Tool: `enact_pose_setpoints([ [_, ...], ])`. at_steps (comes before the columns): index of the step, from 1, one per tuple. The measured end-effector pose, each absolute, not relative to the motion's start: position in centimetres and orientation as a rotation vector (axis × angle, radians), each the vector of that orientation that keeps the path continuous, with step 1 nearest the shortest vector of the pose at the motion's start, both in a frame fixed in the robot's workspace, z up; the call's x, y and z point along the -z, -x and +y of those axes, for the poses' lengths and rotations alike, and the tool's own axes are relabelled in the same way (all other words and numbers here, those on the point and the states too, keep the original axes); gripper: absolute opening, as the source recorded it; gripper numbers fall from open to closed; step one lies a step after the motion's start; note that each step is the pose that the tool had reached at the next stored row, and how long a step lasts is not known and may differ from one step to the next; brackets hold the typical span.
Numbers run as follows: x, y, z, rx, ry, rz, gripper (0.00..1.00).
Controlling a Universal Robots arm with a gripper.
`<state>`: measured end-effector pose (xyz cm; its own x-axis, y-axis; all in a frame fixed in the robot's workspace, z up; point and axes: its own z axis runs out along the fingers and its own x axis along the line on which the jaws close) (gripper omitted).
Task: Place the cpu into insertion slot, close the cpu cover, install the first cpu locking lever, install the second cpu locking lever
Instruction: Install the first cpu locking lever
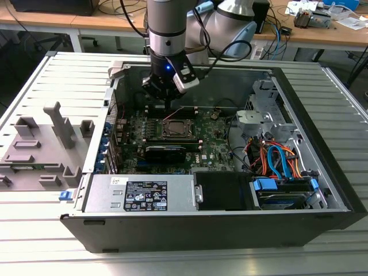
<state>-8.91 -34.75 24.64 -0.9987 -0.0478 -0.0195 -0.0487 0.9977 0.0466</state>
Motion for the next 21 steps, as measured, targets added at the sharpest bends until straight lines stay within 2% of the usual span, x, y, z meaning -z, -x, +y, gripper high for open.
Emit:
enact_pose_setpoints([
  [21, -24.27, 8.64, -34.75, -0.073, 0.075, 3.122, 0.11],
])
